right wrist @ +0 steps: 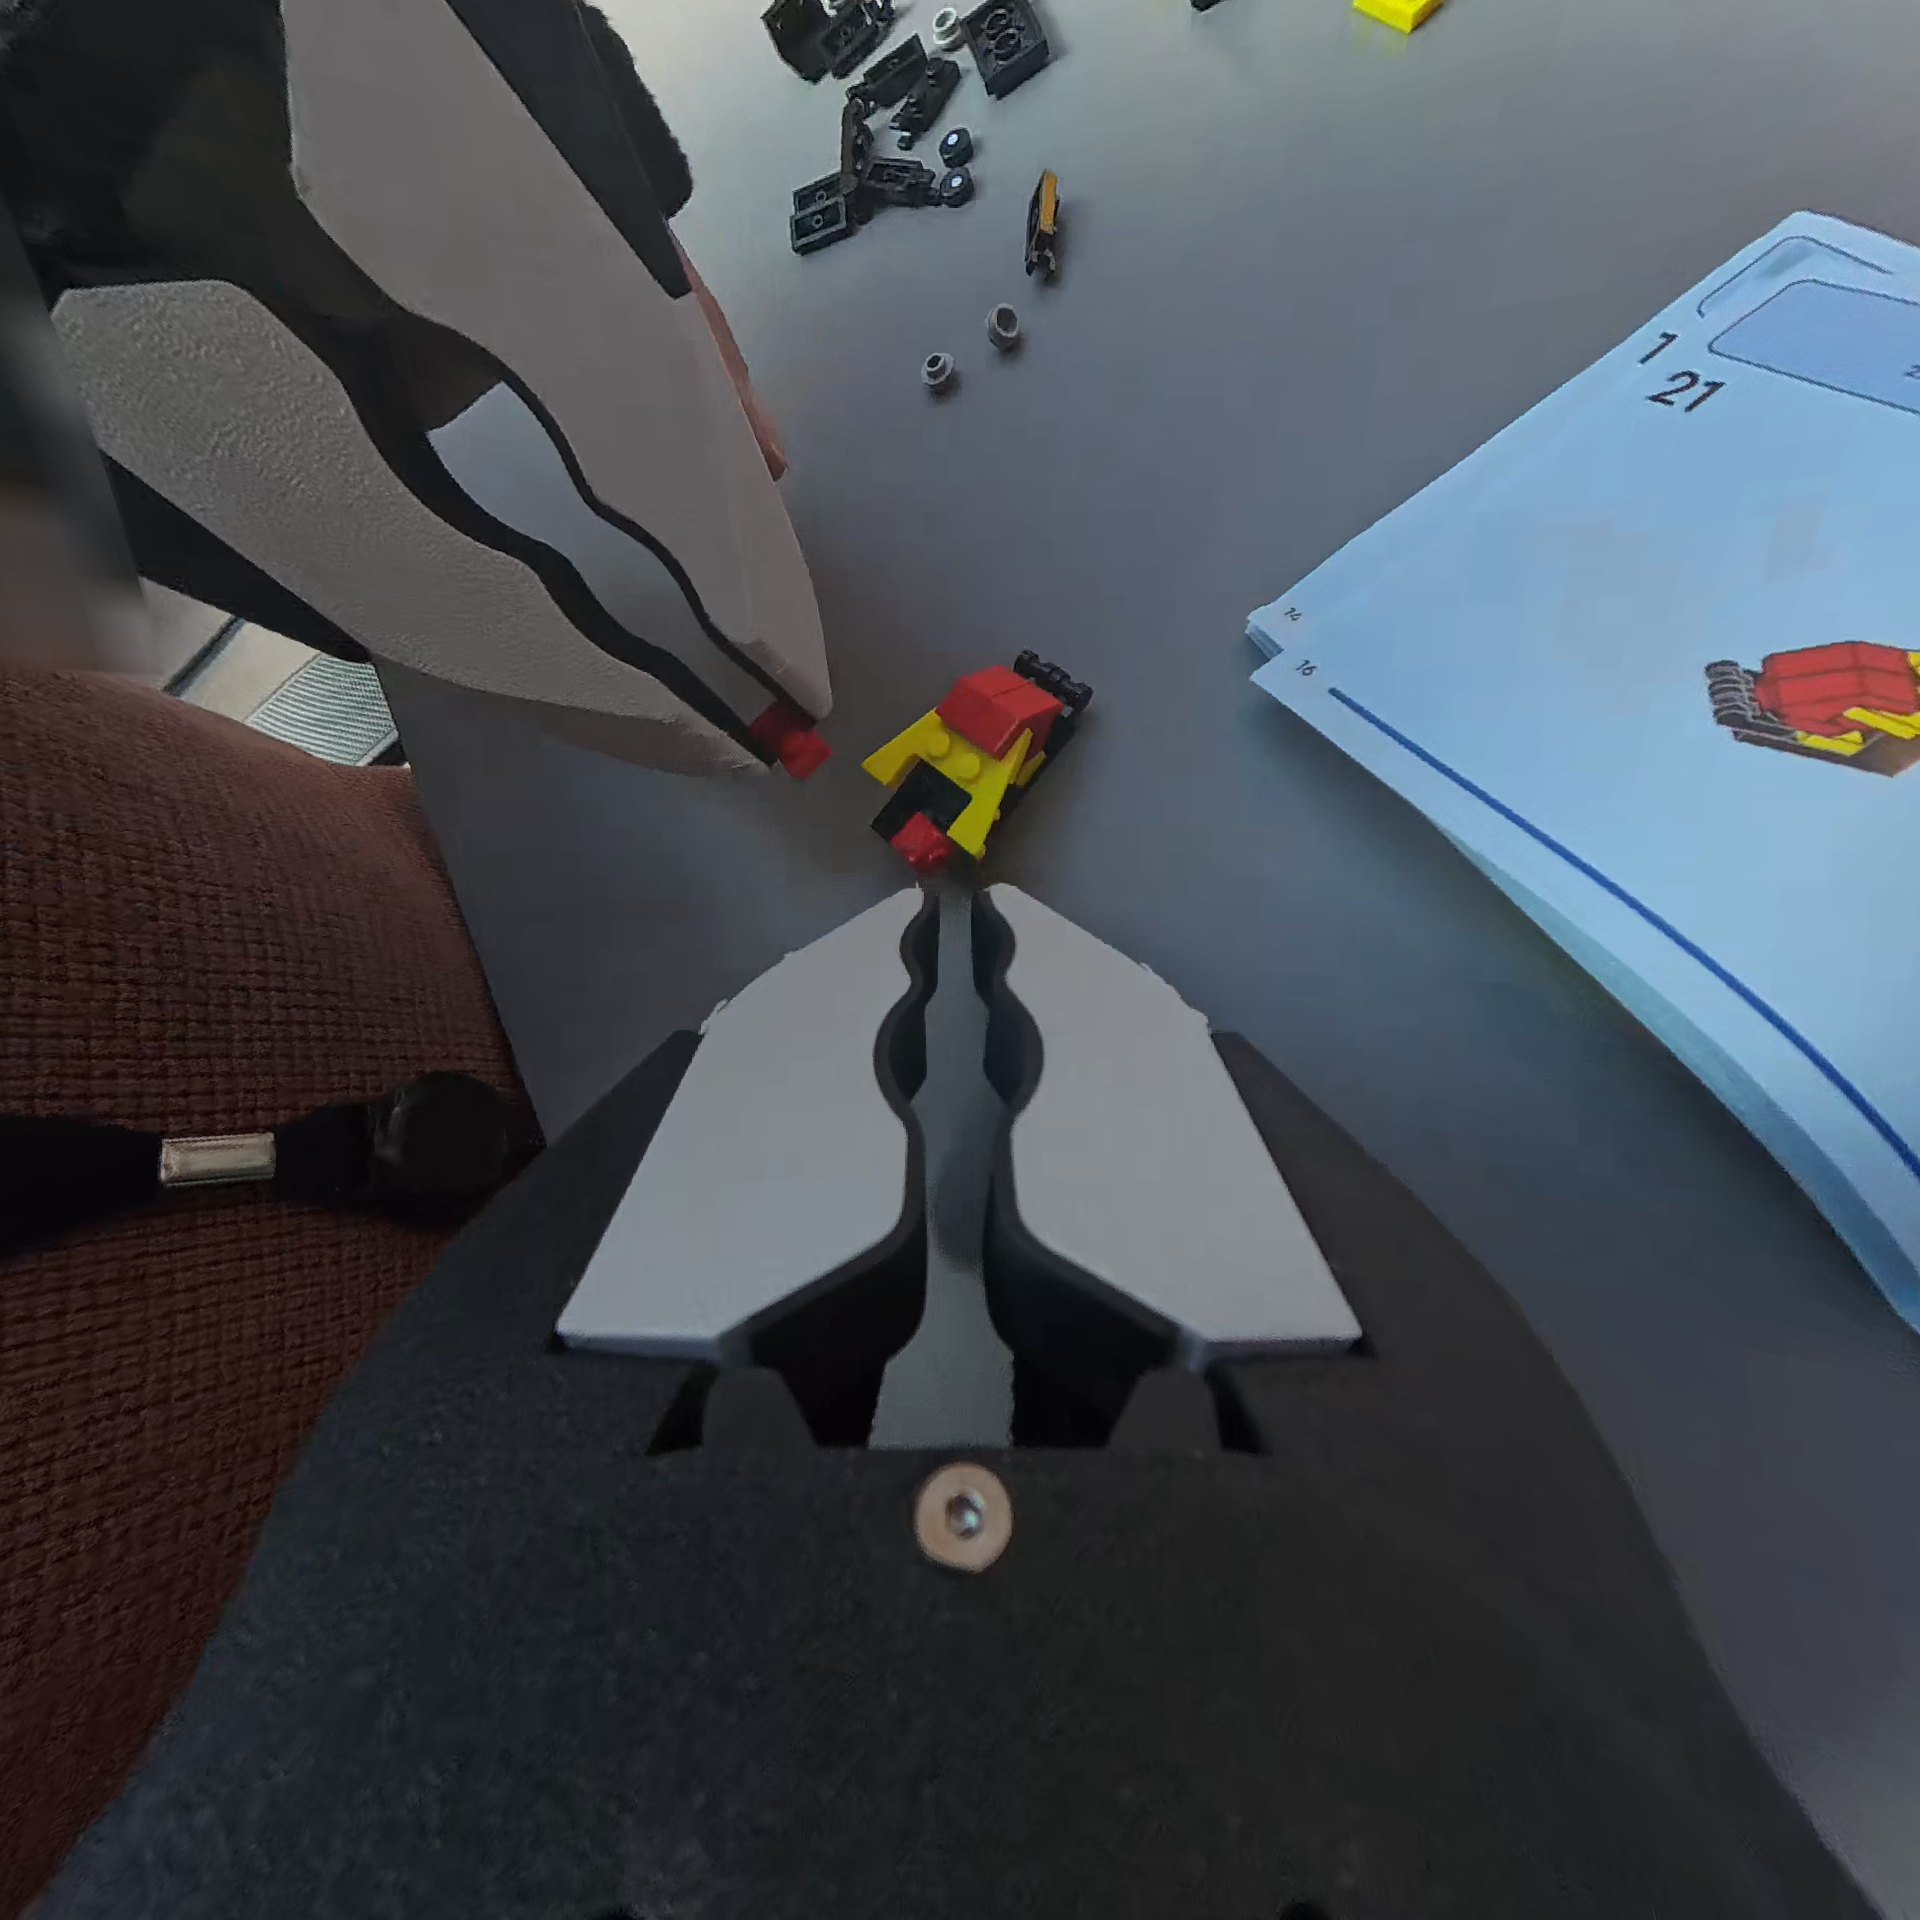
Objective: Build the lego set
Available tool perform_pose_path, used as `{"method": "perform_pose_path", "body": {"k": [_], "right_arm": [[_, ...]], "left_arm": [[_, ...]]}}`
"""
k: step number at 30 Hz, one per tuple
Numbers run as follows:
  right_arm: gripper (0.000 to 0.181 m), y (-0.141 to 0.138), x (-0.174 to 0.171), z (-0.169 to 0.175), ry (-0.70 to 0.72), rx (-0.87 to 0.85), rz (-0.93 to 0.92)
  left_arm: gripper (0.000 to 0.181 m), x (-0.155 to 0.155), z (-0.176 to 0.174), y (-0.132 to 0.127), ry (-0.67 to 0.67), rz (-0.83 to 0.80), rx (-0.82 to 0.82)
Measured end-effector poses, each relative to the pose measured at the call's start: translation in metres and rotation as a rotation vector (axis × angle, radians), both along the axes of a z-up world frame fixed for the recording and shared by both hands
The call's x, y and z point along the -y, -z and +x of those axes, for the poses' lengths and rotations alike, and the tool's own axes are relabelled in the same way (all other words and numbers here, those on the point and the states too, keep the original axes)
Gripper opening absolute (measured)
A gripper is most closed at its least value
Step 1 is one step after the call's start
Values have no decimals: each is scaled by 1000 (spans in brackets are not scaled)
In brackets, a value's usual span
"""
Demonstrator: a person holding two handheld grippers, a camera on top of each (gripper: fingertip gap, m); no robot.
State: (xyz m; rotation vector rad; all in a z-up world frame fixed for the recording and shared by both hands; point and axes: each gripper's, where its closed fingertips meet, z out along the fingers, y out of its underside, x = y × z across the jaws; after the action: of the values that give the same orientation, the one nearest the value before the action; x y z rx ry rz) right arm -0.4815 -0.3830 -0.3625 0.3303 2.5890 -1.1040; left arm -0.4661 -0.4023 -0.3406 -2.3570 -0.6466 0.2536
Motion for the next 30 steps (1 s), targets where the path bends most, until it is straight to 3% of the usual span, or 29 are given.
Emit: {"method": "perform_pose_path", "body": {"k": [1,16,22,30], "right_arm": [[6,1,-1,1,13,14,-2],[16,-55,-1,-8,308,84,-435],[19,-61,-3,-12,333,-56,-467],[21,-67,-5,-16,305,-96,-435]], "left_arm": [[8,-1,0,2,-14,-12,-3],[8,1,-2,-5,-151,74,-34],[8,2,-1,-4,-153,87,-31],[8,1,-1,-4,-151,97,-23]]}}
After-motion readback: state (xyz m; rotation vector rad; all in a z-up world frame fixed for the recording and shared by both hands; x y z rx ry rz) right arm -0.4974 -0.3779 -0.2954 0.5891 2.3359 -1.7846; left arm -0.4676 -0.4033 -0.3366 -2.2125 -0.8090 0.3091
